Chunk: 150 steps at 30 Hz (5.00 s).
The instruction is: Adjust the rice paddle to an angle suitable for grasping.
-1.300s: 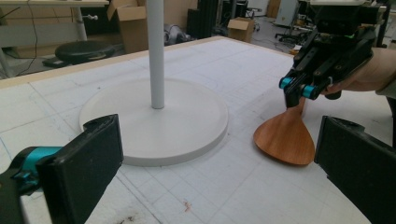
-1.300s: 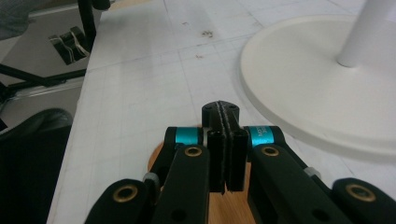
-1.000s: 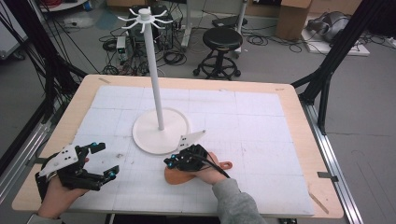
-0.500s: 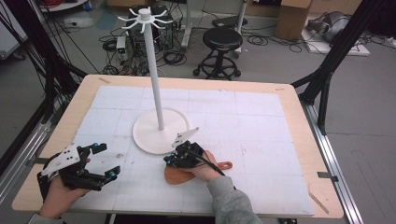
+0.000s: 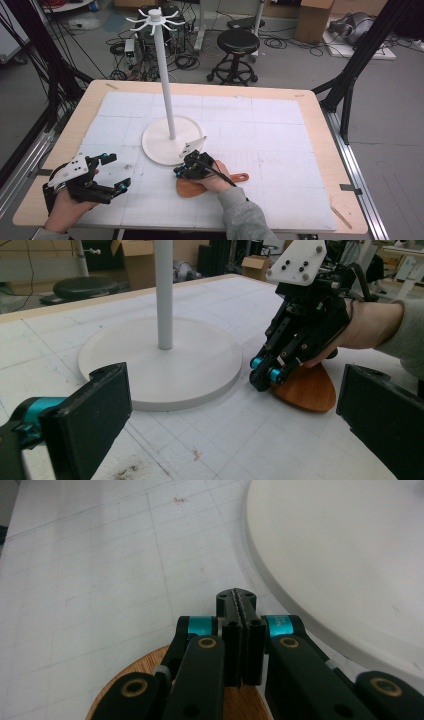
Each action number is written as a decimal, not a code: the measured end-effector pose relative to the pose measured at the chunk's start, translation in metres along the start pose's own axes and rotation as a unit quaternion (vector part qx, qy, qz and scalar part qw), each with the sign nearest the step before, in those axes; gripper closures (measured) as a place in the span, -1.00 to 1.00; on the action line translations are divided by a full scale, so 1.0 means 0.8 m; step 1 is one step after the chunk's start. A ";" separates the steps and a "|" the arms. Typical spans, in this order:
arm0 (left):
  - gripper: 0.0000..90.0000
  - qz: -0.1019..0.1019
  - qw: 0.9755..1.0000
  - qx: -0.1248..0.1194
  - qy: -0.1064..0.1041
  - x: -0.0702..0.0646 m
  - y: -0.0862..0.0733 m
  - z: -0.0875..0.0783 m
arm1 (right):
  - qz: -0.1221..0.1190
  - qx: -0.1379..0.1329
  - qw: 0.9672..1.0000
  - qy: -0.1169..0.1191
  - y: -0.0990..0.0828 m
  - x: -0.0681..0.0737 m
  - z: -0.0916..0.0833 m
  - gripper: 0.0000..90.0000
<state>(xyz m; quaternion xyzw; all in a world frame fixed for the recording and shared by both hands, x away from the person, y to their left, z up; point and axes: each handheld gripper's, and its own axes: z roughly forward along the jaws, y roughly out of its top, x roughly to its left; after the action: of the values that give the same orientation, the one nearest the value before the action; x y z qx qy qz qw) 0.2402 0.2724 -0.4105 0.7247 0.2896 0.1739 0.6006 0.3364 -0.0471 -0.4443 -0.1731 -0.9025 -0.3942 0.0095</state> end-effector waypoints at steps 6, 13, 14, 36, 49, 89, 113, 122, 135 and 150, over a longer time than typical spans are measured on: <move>-0.96 0.001 1.000 0.005 0.001 0.000 -0.001 0.001 | -0.009 0.018 1.000 -0.008 0.006 0.003 0.001 1.00; -0.96 0.000 1.000 0.003 0.002 0.001 0.000 -0.001 | -0.019 0.034 0.999 -0.010 0.004 0.012 -0.004 1.00; -0.96 0.000 1.000 0.003 0.002 0.001 0.000 -0.001 | -0.025 0.035 0.999 -0.009 0.002 0.013 -0.006 1.00; -0.96 0.005 1.000 0.001 -0.008 -0.002 0.004 0.008 | -0.031 0.031 0.999 -0.003 -0.046 0.042 -0.049 1.00; -0.96 -0.003 1.000 -0.006 -0.016 -0.001 0.005 0.013 | -0.029 0.037 0.999 -0.007 -0.075 0.046 -0.080 1.00; -0.96 0.004 1.000 0.011 -0.014 -0.001 0.005 0.022 | 0.023 -0.060 0.995 -0.071 -0.164 0.027 -0.196 1.00; -0.96 0.009 1.000 0.021 -0.013 -0.002 0.002 0.025 | 0.093 -0.029 0.984 -0.151 -0.216 -0.019 -0.227 1.00; -0.96 0.009 1.000 0.022 -0.011 -0.001 0.002 0.026 | 0.087 -0.026 0.984 -0.154 -0.207 -0.021 -0.218 1.00; -0.96 0.009 1.000 0.028 -0.010 -0.002 0.000 0.026 | 0.076 -0.017 0.987 -0.144 -0.187 -0.018 -0.198 1.00; -0.96 0.011 0.999 0.040 -0.008 -0.004 -0.004 0.028 | 0.057 -0.016 0.990 -0.128 -0.161 -0.017 -0.171 1.00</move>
<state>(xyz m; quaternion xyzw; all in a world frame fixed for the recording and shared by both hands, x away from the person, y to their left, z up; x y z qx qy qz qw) 0.2509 0.2534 -0.4186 0.7530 0.2831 0.1627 0.5712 0.2915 -0.2298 -0.4432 -0.2737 -0.8785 -0.3820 -0.0859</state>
